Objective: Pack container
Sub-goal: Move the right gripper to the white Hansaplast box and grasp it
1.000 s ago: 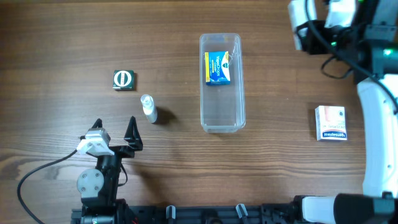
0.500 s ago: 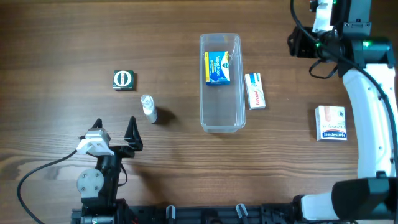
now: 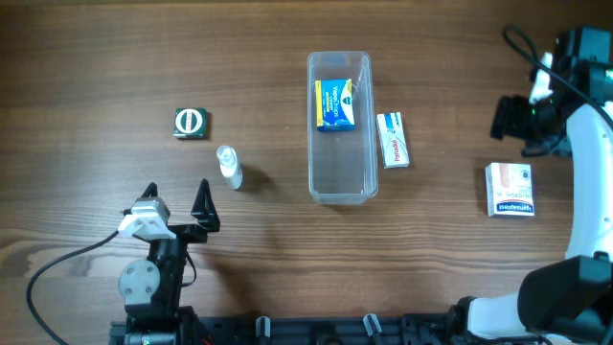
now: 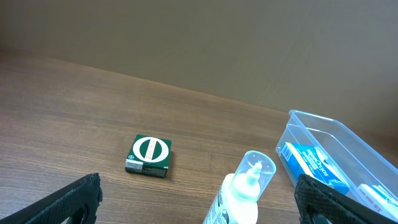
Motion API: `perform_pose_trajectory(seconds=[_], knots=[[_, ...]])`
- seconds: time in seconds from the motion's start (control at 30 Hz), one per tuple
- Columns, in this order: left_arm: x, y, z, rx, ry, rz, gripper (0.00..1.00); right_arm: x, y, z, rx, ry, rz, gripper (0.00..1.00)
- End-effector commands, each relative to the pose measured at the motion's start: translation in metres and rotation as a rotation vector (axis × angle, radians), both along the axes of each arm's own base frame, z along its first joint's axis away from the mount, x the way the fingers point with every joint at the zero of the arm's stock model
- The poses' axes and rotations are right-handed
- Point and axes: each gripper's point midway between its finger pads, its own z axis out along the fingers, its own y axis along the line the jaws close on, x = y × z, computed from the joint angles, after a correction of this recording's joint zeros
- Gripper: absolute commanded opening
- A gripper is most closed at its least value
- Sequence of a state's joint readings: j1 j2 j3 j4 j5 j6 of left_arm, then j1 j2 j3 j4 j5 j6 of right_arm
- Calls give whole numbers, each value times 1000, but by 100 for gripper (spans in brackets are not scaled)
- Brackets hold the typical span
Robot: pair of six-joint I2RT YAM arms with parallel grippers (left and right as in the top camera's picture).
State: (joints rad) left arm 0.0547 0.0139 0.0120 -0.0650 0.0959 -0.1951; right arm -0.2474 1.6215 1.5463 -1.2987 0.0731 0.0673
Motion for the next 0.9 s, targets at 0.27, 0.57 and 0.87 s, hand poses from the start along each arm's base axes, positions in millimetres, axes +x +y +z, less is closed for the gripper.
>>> perform_pose_trajectory(seconds=[0.27, 0.57, 0.87], knots=[[0, 0, -2, 15, 1, -4, 100, -46, -23, -103, 40, 144, 78, 99], [0, 0, -2, 15, 1, -4, 100, -37, -35, -118, 6, 99, 125, 100], [0, 0, -2, 15, 1, -4, 100, -46, -45, -146, 41, 181, 116, 100]])
